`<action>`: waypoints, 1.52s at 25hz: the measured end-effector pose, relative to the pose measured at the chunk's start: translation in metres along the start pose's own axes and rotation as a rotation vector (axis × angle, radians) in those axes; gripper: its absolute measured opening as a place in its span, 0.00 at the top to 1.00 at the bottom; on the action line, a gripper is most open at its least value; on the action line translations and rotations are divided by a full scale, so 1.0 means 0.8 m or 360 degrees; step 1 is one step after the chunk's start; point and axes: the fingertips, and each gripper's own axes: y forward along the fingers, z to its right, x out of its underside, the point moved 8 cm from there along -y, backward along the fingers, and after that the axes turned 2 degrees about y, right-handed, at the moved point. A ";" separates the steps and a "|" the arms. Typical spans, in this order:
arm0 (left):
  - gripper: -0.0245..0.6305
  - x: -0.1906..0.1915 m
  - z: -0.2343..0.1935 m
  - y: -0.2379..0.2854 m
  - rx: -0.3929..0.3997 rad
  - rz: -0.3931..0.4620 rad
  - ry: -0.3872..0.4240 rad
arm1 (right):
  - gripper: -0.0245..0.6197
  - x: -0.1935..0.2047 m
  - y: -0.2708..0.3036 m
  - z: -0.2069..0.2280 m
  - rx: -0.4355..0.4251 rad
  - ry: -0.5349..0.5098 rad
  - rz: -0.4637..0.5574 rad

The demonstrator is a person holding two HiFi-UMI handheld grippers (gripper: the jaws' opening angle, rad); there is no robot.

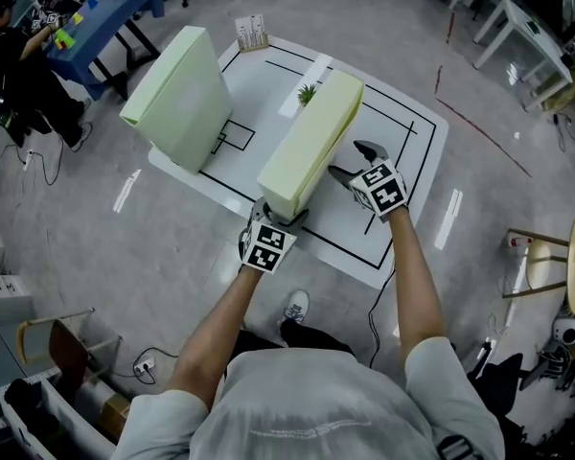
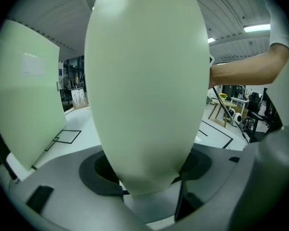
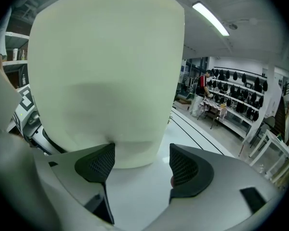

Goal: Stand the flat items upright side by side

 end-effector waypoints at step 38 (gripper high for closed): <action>0.43 -0.021 -0.242 -0.376 -0.0119 0.0444 -0.0073 | 0.38 -0.116 -0.230 -0.344 0.0914 0.0588 0.0567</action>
